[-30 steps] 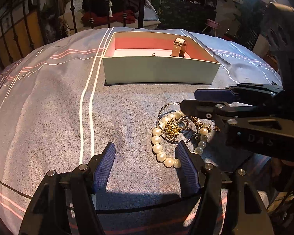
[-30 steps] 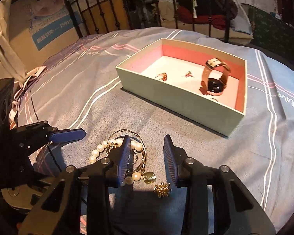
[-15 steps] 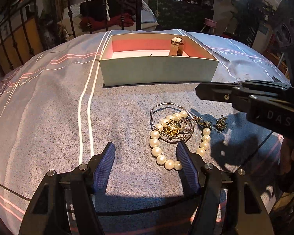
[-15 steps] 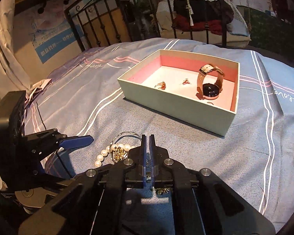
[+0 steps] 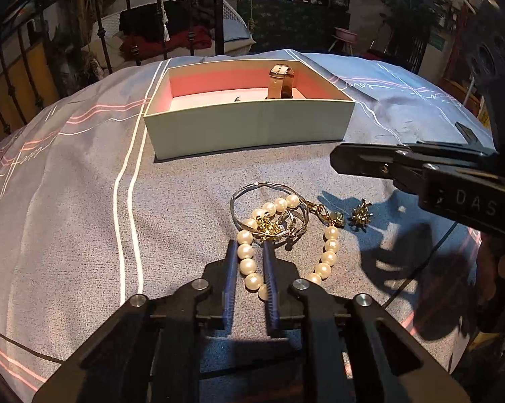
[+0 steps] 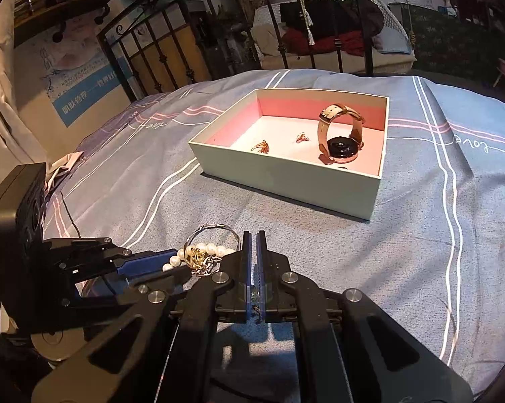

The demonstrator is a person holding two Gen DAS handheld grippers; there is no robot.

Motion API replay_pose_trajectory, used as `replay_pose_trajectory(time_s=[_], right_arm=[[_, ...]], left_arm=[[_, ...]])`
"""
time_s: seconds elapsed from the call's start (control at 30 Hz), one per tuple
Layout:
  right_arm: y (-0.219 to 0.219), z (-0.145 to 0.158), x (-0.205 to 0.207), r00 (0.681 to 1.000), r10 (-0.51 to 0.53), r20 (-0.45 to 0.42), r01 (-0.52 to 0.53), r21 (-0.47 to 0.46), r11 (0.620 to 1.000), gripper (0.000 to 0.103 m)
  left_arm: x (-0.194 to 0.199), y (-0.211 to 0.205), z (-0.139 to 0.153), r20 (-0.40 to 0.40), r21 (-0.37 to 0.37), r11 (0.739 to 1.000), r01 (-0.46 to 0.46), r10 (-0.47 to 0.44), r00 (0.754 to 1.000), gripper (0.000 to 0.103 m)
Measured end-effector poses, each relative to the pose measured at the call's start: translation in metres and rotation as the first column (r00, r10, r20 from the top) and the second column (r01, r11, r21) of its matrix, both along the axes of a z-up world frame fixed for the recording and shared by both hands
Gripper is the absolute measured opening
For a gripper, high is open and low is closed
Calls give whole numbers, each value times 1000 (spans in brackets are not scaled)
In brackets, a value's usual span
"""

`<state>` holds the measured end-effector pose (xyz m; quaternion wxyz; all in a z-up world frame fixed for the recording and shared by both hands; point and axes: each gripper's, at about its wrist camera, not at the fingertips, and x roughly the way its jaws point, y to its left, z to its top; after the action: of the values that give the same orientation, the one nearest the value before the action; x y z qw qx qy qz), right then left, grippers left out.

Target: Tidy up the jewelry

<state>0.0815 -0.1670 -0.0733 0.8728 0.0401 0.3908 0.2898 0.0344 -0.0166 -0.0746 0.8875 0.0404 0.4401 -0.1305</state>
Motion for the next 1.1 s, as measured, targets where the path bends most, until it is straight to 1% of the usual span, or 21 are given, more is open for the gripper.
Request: replay_pose_trajectory(time_s=[0.03,0.1,0.17,0.3,0.37,0.43,0.47,0.5,0.53,0.57,0.6,0.63,0.7,0.8,0.93,0.97,1.03,1.1], right_arm=[[-3,0,-1,1000,-7,1,7,0,1000,4],[-8,0,-5,1000,-16,-2,16,3,1000,4],[-12,-3,-10,1000,-23,-7,23,8,1000,4],[-17,-14,-19,999,-26,-30,27,19,999,4],[-19,-18,-24,999,-30,-36,31,22,999,4],[-23,-19,-26,998,-42,-37,43,44,998,4],[-25,-19,-26,998,-47,-40,49,46,998,6],[-26,-19,-26,998,-54,-39,56,40,998,8],[-27,-19,-27,998,-61,-34,62,36,997,22],[-28,-18,-28,997,-67,-25,68,37,997,40],[-29,-16,-30,997,-74,-11,74,39,996,47],[-30,-14,-32,997,-76,6,75,40,996,51],[-27,-12,-34,998,-58,11,57,21,998,51],[-15,-16,-35,1000,-22,9,22,-49,999,49],[-3,-21,-37,1000,13,19,-10,-116,993,41],[-1,-21,-37,1000,21,20,-18,-126,992,36],[1,-20,-38,999,19,26,-16,-143,990,33],[0,-20,-38,999,18,26,-15,-140,990,32]], left_arm=[[3,4,2,-14,-31,999,-5,4,1000,9],[6,8,7,-12,-62,998,-18,17,1000,9],[6,9,17,14,-88,996,-12,13,1000,9],[2,4,40,71,-114,993,13,-5,997,9],[1,3,51,90,-133,991,24,-12,996,9],[1,3,60,98,-159,987,34,-19,995,9],[2,3,64,104,-165,986,31,-14,995,9],[2,3,67,110,-168,985,27,-9,994,9],[3,4,71,113,-177,984,27,-7,994,9],[4,5,74,115,-189,982,25,-3,993,9],[4,6,77,117,-197,980,18,5,993,9],[5,7,79,119,-204,979,14,11,993,9],[7,10,83,125,-208,978,4,23,992,9],[7,15,90,135,-229,973,1,31,990,9],[6,17,96,151,-230,973,1,35,988,9],[6,17,97,152,-228,974,1,35,988,9],[7,17,96,151,-225,974,-3,38,988,9],[8,17,95,149,-219,976,-7,40,988,9]])
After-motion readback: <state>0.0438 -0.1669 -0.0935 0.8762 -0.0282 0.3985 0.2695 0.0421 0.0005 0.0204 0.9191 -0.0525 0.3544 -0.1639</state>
